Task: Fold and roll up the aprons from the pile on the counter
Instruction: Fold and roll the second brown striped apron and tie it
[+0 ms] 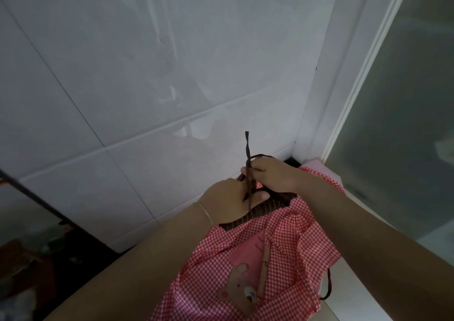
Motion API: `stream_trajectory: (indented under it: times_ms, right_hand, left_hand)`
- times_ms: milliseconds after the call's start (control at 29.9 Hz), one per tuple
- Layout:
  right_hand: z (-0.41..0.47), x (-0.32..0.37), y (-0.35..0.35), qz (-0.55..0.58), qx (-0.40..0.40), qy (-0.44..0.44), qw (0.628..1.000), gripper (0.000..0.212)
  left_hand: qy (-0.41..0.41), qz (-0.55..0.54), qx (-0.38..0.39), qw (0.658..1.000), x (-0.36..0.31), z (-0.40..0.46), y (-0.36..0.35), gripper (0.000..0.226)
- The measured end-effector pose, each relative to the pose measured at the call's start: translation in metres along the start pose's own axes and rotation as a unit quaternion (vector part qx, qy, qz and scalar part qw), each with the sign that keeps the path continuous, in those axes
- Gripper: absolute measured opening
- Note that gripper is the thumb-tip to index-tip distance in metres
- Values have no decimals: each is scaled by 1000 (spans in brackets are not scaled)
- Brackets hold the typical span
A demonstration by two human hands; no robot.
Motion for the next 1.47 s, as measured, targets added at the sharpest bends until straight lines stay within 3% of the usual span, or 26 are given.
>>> stream_trajectory:
  times_ms: [67,167,268,368,435,502,569,670,737,804,870,937,1004,1071,1172,1272,1373,1473]
  right_hand:
    - [-1,6,-3,37,8,3,999,32]
    - [-1,9,10,25,-60,13,998,30]
    - [-5,-26,22,-64,-28,-113,991,46]
    - [-21,-60,22,-29,36,-232,972,63]
    - [-26,-55,38,4,-29,-222,975,64]
    - [-29,-36,54,97,-112,-169,974,47]
    - [-31,-13,54,239,-115,-112,958,35]
    - [-32,14,15,361,3,-46,931,32]
    - [-37,20,-24,407,140,-41,902,34]
    - [-45,8,-54,388,272,-68,878,41]
    - [-46,-14,-59,366,338,-107,860,44]
    - [-35,-42,-50,335,300,-192,872,35]
    - [-23,-59,-24,155,226,-229,934,23]
    - [-20,-44,-12,41,251,-217,942,25]
    - [-19,-18,9,114,255,-214,936,34]
    - [-14,17,30,-34,130,-114,984,32]
    - [-25,48,9,-109,24,-25,993,31]
    - [-38,50,-2,-18,-94,2,995,26]
  left_hand:
    - [-20,-6,-22,1000,0,2,-1,52]
    - [20,-92,-36,995,18,0,0,40]
    - [63,-130,-122,982,36,0,16,43]
    - [146,-153,-111,971,69,-5,13,50]
    - [173,-169,-135,961,84,-8,17,54]
    - [199,-204,-142,948,97,-10,9,55]
    - [229,-258,-148,927,106,-12,0,55]
    - [260,-412,-190,852,113,-14,-5,55]
    - [244,-549,-208,772,107,-14,1,52]
    - [199,-618,-183,738,94,-11,11,52]
    - [157,-545,-123,814,74,-9,24,50]
    - [90,-411,-52,906,41,-8,36,51]
    - [54,-318,18,946,9,-6,32,54]
    - [56,-242,49,967,-4,-4,24,52]
    - [86,-178,72,978,3,-3,5,48]
    - [155,-232,44,959,30,-6,-5,50]
    - [202,-327,-33,923,46,-3,-5,42]
    - [249,-423,-150,858,66,-10,2,56]
Point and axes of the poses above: each hand's wrist, its own z-axis towards the middle knuckle, its own y-axis out of the back of the hand, x = y × z, the point moved 10 cm from there along z, towards the middle knuckle, and after that the axes turned 7 degrees about -y, right-handed, at the moved point
